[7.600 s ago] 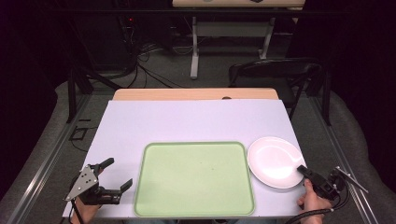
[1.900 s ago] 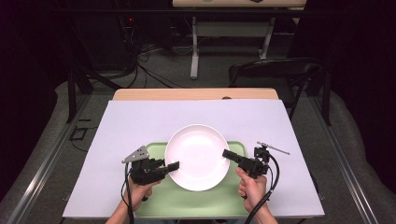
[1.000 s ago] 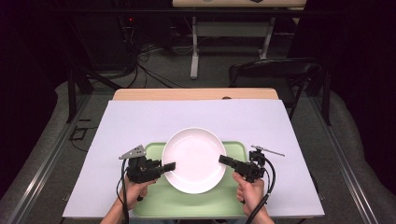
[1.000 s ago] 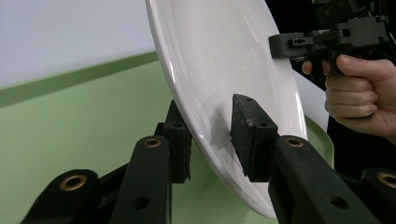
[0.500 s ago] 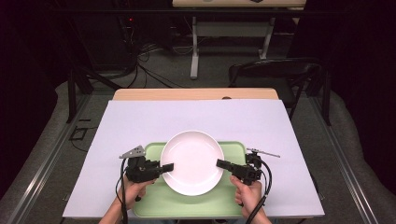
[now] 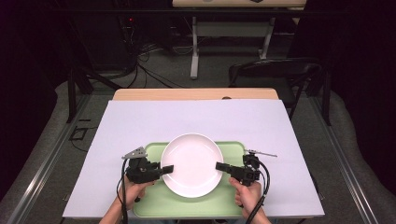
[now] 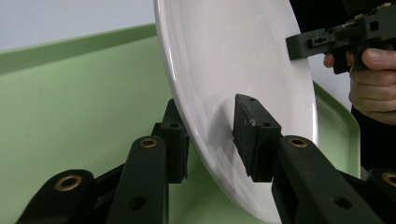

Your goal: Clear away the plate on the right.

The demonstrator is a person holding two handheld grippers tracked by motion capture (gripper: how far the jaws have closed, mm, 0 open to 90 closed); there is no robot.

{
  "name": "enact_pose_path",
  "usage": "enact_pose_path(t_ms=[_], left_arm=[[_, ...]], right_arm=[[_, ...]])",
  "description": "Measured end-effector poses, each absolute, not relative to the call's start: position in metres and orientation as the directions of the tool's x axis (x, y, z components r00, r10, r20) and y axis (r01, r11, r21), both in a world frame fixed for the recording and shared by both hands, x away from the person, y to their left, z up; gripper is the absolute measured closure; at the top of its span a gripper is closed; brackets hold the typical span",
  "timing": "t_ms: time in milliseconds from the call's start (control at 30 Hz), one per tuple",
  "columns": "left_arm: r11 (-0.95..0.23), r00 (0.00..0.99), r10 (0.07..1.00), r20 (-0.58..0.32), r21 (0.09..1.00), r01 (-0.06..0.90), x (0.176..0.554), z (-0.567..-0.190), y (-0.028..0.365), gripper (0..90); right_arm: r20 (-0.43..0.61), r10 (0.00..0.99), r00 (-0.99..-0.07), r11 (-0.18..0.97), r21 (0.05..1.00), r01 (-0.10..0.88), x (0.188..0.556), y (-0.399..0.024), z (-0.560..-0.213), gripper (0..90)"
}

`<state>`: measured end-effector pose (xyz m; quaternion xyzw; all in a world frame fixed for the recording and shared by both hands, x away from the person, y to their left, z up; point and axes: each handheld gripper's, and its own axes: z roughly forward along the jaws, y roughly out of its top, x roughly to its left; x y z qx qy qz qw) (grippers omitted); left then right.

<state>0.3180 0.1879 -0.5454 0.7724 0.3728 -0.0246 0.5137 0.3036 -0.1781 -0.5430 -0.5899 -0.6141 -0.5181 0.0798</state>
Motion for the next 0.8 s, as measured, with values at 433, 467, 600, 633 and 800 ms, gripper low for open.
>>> enact_pose_path(t_ms=[433, 467, 600, 633, 800], left_arm=[[-0.259, 0.716, 0.601, -0.356, 0.760, 0.596, 0.3180, -0.5489, 0.1846, 65.0], [-0.260, 0.716, 0.602, -0.355, 0.760, 0.595, 0.3179, -0.5488, 0.1845, 65.0], [-0.263, 0.714, 0.607, -0.350, 0.759, 0.596, 0.3182, -0.5493, 0.1842, 64.5], [-0.264, 0.713, 0.608, -0.349, 0.758, 0.596, 0.3182, -0.5494, 0.1841, 64.3], [-0.265, 0.707, 0.615, -0.349, 0.753, 0.602, 0.3187, -0.5504, 0.1840, 63.7]], right_arm=[[0.666, 0.690, -0.284, -0.177, 0.536, 0.825, 0.3069, -0.1753, -0.5496, 80.5], [0.666, 0.691, -0.283, -0.178, 0.535, 0.826, 0.3070, -0.1753, -0.5497, 80.5], [0.665, 0.692, -0.280, -0.172, 0.529, 0.831, 0.3078, -0.1747, -0.5504, 80.3], [0.662, 0.695, -0.281, -0.169, 0.530, 0.831, 0.3083, -0.1747, -0.5507, 80.2], [0.657, 0.699, -0.284, -0.157, 0.527, 0.835, 0.3111, -0.1740, -0.5527, 79.7]])
